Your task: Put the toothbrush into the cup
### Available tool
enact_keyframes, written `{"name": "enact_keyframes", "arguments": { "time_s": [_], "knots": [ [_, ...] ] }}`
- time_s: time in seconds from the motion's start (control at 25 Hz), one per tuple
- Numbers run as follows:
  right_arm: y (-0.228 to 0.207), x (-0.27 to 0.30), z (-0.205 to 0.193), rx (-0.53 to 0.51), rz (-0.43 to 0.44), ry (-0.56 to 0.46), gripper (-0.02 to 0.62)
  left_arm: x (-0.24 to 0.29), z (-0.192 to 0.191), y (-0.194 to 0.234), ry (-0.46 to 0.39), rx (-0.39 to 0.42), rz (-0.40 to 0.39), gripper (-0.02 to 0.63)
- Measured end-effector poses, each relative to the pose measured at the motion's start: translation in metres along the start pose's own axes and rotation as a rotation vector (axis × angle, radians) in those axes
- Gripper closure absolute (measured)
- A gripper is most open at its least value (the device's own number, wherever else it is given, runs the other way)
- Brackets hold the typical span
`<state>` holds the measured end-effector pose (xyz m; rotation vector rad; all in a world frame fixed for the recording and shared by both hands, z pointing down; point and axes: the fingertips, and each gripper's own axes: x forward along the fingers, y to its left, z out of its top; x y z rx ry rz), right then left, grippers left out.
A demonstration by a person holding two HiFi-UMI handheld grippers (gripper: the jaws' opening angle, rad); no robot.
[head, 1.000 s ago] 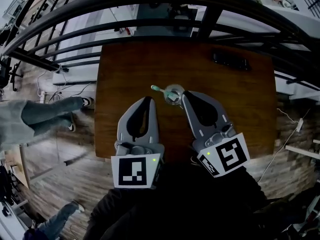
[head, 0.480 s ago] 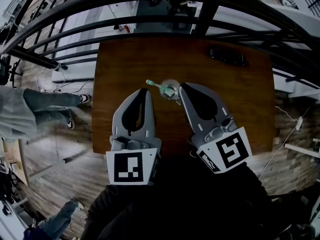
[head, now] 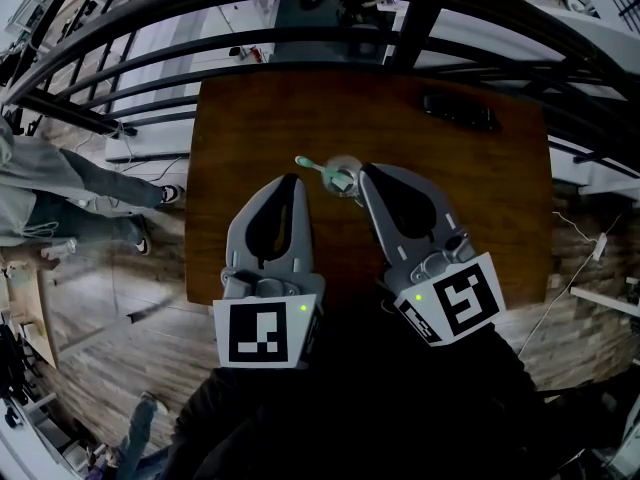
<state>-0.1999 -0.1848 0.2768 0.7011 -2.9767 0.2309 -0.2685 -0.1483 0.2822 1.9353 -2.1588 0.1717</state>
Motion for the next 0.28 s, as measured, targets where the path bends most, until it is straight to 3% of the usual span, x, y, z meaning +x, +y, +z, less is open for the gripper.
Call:
{"name": "enact_keyframes", "arguments": {
  "time_s": [0.28],
  "knots": [
    [0.0009, 0.0023, -0.0035, -0.003, 0.0, 0.004, 0.597, 0.0006, -0.0036, 0.0017, 0.001, -0.004, -0.002, 0.598]
  ]
}}
